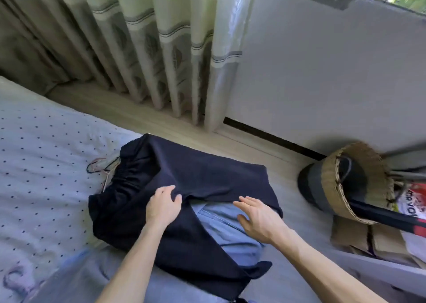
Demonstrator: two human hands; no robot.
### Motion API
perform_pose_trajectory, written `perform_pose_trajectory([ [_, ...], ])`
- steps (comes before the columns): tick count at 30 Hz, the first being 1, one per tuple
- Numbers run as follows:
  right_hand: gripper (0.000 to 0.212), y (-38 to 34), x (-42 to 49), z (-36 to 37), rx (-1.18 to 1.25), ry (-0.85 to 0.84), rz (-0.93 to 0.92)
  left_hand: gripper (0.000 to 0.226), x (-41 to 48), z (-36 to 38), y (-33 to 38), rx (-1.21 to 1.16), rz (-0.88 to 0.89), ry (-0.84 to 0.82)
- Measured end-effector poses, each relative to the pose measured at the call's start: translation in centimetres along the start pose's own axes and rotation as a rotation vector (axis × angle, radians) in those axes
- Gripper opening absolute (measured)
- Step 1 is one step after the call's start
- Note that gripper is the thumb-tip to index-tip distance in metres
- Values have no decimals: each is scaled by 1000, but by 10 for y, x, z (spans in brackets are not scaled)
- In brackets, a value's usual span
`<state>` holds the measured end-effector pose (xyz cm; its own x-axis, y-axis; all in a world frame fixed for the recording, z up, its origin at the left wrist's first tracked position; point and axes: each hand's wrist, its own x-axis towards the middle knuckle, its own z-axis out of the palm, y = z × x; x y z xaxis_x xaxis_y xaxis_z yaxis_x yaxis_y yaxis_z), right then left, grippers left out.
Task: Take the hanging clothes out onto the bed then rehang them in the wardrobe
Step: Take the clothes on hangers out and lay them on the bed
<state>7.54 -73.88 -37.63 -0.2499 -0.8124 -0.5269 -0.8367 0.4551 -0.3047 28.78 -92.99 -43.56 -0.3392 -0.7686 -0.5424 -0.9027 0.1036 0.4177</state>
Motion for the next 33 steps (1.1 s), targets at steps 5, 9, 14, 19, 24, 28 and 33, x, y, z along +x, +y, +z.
perform_pose_trajectory([
  [5, 46, 40, -112, -22, 188, 269, 111, 54, -87, 55, 110, 162, 397, -155],
  [9, 44, 89, -206, -20, 266, 471, 244, 55, -140, 97, 195, 373, 718, -164],
  [14, 43, 156, -332, 6, 284, 675, 479, 55, -221, 143, 293, 613, 1085, -117],
  [19, 44, 198, -464, 54, 379, 844, 769, 49, -327, 204, 363, 691, 1347, -187],
  [24, 46, 221, -585, 90, 424, 990, 1025, 43, -444, 276, 425, 633, 1594, -316],
  [28, 38, 236, -675, 113, 400, 1103, 1188, 39, -538, 330, 465, 623, 1731, -416],
  [33, 38, 246, -765, 117, 341, 1252, 1351, 43, -634, 376, 516, 586, 1859, -518],
])
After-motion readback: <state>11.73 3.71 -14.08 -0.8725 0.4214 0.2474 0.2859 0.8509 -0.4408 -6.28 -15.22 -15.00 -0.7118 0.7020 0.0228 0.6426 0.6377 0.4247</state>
